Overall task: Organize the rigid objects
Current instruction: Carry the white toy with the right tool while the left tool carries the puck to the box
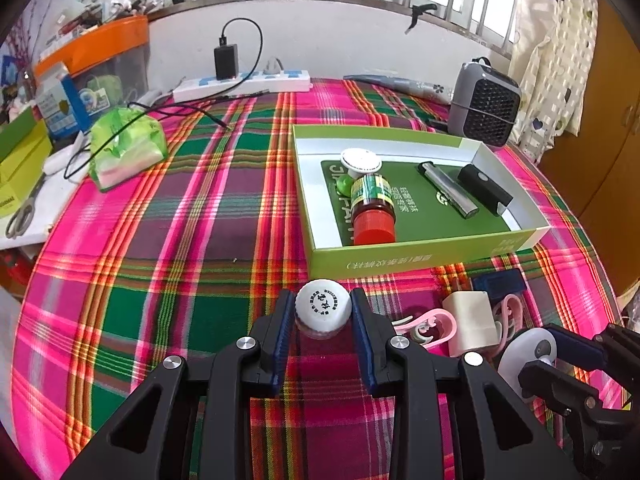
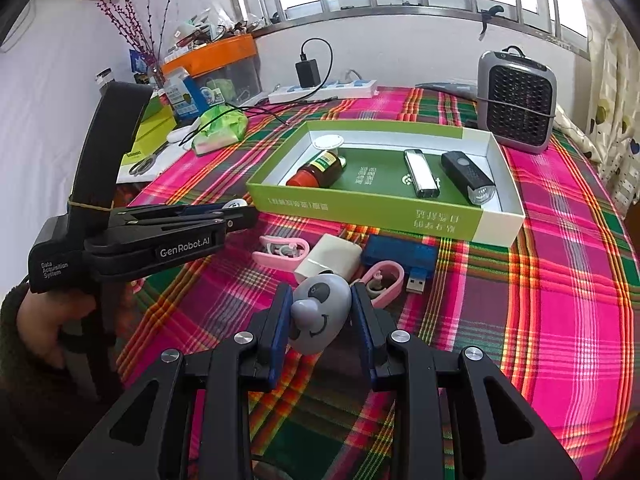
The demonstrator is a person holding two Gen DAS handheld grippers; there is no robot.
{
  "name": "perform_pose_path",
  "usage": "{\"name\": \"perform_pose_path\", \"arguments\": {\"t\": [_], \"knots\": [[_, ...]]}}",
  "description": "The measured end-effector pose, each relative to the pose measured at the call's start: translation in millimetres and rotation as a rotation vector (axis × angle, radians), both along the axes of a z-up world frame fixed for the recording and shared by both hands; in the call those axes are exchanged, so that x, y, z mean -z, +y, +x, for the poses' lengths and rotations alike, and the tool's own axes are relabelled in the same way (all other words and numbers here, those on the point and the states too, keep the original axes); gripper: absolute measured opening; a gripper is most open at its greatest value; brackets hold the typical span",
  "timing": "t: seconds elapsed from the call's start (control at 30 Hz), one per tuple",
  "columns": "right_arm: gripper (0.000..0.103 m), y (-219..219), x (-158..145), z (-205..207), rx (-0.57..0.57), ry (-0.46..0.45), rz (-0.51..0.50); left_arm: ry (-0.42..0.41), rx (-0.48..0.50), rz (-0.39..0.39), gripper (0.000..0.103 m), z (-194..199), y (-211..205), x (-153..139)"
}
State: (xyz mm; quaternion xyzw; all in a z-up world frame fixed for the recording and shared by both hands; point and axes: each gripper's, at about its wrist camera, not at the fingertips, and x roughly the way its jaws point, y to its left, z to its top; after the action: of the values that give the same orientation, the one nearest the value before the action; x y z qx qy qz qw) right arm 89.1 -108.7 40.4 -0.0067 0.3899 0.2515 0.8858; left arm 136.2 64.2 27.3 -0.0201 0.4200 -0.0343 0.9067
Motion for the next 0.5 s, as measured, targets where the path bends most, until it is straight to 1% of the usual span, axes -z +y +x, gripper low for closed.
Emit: {"name": "perform_pose_path", "arguments": {"t": [0.5], "knots": [[0.031,0,-17,5,0.002,-0.037,0.007,-0.048,0.021,0.002,0.028,-3,-6,-22]]}}
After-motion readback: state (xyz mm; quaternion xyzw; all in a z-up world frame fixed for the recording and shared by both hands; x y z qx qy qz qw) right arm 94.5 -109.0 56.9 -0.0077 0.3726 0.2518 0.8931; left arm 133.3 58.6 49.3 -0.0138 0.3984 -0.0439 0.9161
